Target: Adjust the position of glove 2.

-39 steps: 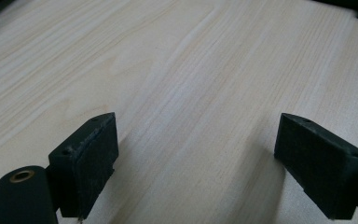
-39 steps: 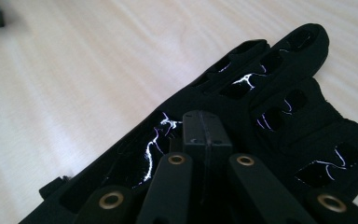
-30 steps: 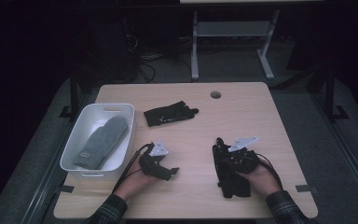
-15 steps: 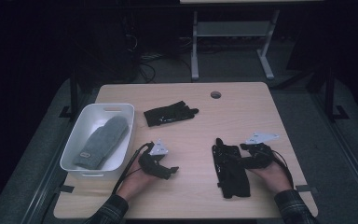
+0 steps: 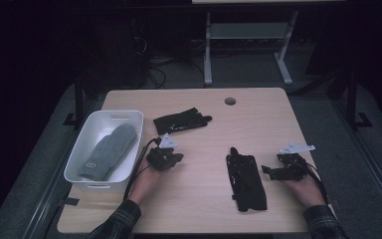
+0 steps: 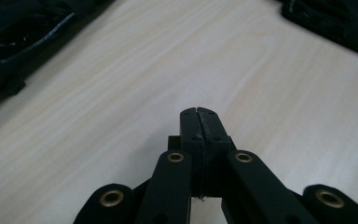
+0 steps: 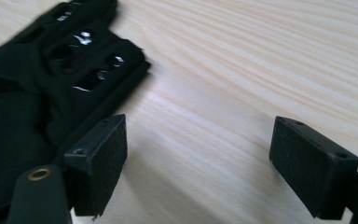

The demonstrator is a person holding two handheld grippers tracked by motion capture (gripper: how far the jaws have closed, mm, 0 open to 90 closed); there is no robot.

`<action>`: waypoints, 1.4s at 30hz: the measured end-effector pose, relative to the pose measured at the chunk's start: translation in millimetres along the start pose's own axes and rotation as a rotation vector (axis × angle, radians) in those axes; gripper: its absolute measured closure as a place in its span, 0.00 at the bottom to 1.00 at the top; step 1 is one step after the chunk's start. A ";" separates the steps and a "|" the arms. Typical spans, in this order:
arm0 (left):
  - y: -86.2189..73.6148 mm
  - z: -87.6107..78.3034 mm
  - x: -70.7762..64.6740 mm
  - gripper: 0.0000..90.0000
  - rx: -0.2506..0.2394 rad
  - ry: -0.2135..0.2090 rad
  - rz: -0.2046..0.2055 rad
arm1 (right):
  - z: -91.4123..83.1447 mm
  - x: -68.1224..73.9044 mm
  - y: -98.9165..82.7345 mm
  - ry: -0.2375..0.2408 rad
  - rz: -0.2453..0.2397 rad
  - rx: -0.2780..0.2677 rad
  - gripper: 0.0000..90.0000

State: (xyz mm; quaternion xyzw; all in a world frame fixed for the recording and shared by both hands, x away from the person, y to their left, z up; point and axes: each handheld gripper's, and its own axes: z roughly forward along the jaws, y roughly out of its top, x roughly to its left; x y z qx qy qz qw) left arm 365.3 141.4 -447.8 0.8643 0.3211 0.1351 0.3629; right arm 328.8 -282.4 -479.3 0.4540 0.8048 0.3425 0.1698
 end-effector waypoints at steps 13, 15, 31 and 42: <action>42.4 26.5 37.9 0.99 -0.063 0.094 -0.075 | 1.3 -2.8 -3.8 -0.006 -0.005 -0.024 0.15; 48.7 31.7 43.0 0.99 -0.060 0.112 -0.078 | 1.3 -2.8 -3.8 -0.006 -0.004 -0.023 0.15; 63.7 72.9 83.7 0.99 0.008 0.148 -0.116 | 1.3 -2.8 -3.8 -0.007 -0.003 -0.023 0.15; 51.5 78.2 81.5 1.00 0.031 0.077 -0.159 | 1.3 -2.7 -3.8 -0.007 -0.003 -0.023 0.15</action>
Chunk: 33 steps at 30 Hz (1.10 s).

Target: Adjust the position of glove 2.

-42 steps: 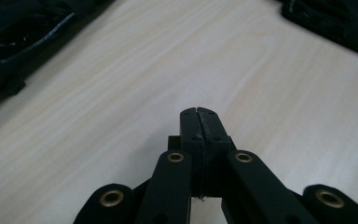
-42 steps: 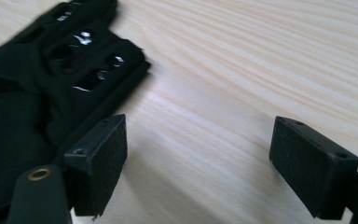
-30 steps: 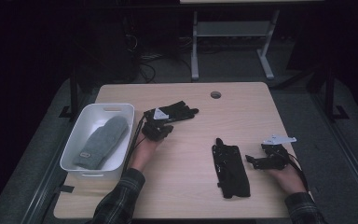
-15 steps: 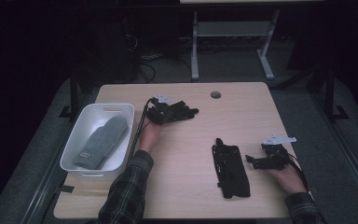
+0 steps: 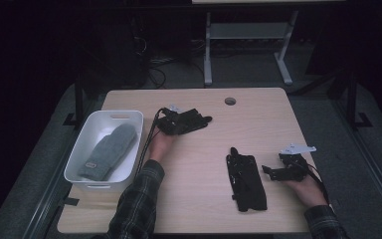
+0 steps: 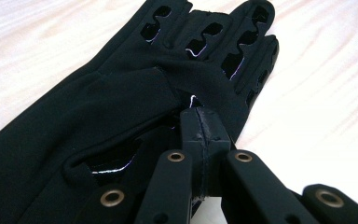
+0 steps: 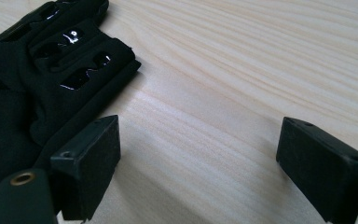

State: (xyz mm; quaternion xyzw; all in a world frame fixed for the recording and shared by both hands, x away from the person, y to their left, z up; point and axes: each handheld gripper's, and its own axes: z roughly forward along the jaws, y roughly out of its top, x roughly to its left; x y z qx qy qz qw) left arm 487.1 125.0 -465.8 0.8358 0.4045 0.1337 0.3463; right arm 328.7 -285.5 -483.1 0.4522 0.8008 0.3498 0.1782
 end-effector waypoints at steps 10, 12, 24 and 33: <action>-13.7 -10.6 -21.4 1.00 -0.003 -0.062 0.002 | 0.0 0.1 0.0 0.000 0.001 0.000 0.15; -16.9 -12.6 -28.5 1.00 -0.006 -0.071 -0.002 | 0.0 0.0 0.0 0.000 0.000 0.000 0.15; -33.3 -26.5 -75.6 1.00 0.013 -0.121 0.047 | -0.1 0.4 -0.1 0.001 -0.001 0.000 0.15; -38.5 -41.3 -96.9 0.99 0.001 -0.127 0.070 | -0.2 0.7 -0.1 0.002 -0.002 0.000 0.15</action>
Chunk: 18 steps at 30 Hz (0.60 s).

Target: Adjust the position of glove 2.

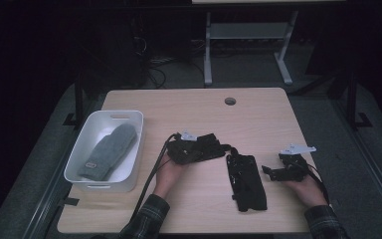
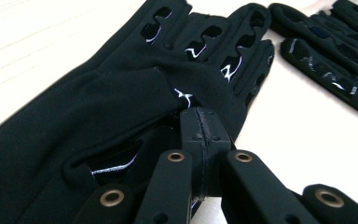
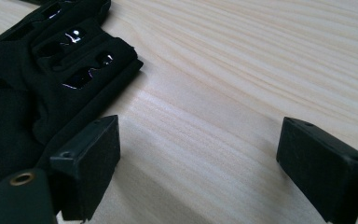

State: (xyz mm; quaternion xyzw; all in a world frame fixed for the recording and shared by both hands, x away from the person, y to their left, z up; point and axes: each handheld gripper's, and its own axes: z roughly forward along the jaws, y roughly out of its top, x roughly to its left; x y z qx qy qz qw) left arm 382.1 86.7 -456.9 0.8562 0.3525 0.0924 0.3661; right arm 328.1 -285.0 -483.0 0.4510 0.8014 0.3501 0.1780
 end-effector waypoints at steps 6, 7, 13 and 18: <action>25.2 -13.9 25.7 1.00 -0.018 0.083 0.013 | 0.0 0.1 0.0 0.000 0.001 0.000 0.15; 27.8 -13.5 32.6 1.00 -0.015 0.101 0.013 | 0.0 0.1 0.0 0.000 0.000 0.000 0.15; 28.7 4.4 63.0 0.99 0.077 0.161 -0.001 | 0.0 0.0 0.0 0.000 0.000 0.000 0.15; 23.2 12.0 68.1 0.99 0.105 0.160 -0.002 | 0.0 0.0 -0.1 0.001 0.000 0.000 0.15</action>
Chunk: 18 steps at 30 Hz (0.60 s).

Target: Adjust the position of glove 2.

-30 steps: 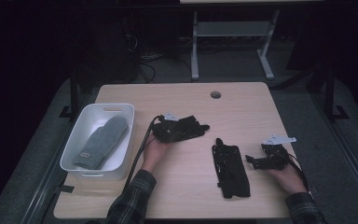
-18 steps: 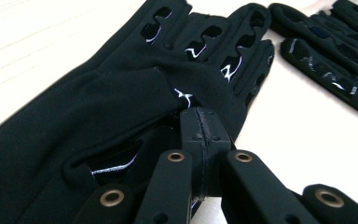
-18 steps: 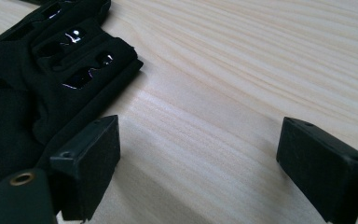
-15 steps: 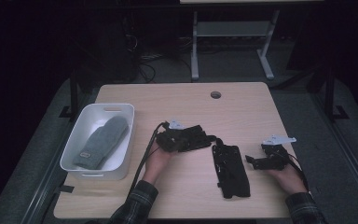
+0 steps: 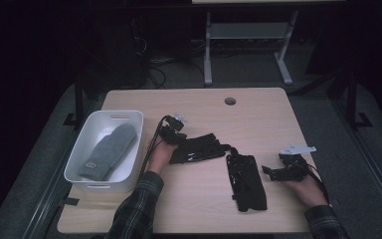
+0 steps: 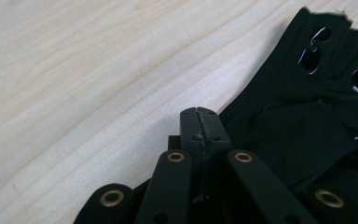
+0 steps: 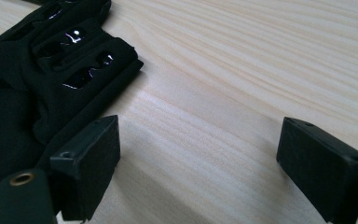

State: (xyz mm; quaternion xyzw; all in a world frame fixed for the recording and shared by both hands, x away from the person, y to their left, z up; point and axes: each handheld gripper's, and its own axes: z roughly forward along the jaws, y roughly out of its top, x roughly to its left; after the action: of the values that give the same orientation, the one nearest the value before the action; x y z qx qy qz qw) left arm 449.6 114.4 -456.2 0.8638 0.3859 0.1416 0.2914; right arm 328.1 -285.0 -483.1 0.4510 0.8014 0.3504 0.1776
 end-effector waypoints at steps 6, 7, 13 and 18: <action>-6.7 -9.7 -6.7 0.99 0.036 -0.011 0.012 | 0.0 0.0 0.0 0.000 0.000 0.000 0.15; -8.4 -11.1 -8.3 0.99 0.035 -0.010 0.012 | 0.0 0.0 0.0 0.000 -0.001 0.000 0.15; -24.6 -26.0 -20.2 0.99 0.049 -0.032 0.037 | 0.0 -0.1 0.0 0.000 -0.002 0.000 0.15; -37.2 -38.2 -33.7 0.99 0.062 -0.053 0.078 | 0.1 -0.2 0.0 0.000 -0.005 -0.001 0.15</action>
State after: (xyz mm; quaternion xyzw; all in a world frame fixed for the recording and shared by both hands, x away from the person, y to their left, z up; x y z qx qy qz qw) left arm 387.6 124.1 -449.5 0.8902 0.3483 0.1180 0.2690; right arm 328.2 -285.1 -483.1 0.4488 0.8024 0.3503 0.1788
